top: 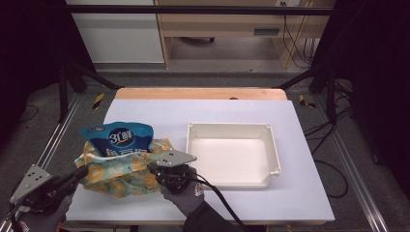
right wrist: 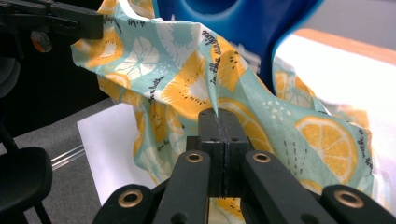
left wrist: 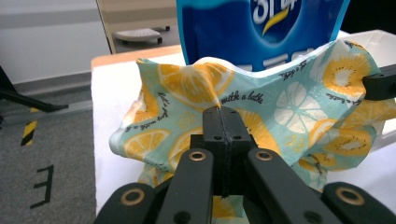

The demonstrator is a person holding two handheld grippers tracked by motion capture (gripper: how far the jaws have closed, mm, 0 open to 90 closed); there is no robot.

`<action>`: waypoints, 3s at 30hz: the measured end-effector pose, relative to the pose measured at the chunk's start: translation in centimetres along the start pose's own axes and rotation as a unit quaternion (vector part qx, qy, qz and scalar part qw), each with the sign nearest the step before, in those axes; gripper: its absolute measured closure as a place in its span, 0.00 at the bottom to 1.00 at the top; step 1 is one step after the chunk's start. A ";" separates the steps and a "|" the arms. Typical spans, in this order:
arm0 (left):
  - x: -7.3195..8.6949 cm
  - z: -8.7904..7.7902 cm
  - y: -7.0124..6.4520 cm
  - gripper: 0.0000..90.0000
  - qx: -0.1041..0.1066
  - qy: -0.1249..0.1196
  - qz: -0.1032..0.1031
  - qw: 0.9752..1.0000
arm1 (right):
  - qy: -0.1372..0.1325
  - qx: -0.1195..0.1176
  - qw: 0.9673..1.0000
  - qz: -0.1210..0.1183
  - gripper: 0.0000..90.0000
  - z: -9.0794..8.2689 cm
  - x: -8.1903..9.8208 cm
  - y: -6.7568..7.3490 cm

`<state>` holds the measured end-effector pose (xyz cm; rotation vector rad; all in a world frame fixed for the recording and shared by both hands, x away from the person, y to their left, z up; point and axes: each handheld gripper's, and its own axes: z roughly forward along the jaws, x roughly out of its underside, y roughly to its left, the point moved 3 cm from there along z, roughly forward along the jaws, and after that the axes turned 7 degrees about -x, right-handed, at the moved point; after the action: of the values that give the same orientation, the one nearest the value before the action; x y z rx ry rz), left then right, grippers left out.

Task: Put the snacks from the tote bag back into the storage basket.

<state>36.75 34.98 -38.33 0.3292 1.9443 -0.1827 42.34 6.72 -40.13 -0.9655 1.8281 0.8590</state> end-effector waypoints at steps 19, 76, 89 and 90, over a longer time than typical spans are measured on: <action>3.4 1.5 -0.2 1.00 0.009 0.057 0.000 0.998 | 0.027 -0.001 0.999 0.024 1.00 1.2 4.2 0.0; 8.0 6.3 -0.7 1.00 0.024 0.204 0.055 0.977 | 0.027 0.021 0.999 0.025 0.74 0.8 6.5 0.1; 8.1 6.4 -0.4 0.99 0.021 0.206 0.051 0.977 | 0.023 0.113 0.993 0.022 0.96 1.3 4.6 -2.4; 8.1 6.3 -0.4 0.99 0.021 0.206 0.049 0.977 | 0.032 0.116 0.992 0.025 0.98 1.5 5.2 -2.5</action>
<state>39.30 34.00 -48.25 0.5227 2.3286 -0.0938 43.46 5.46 -45.86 -0.8111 1.9632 0.6349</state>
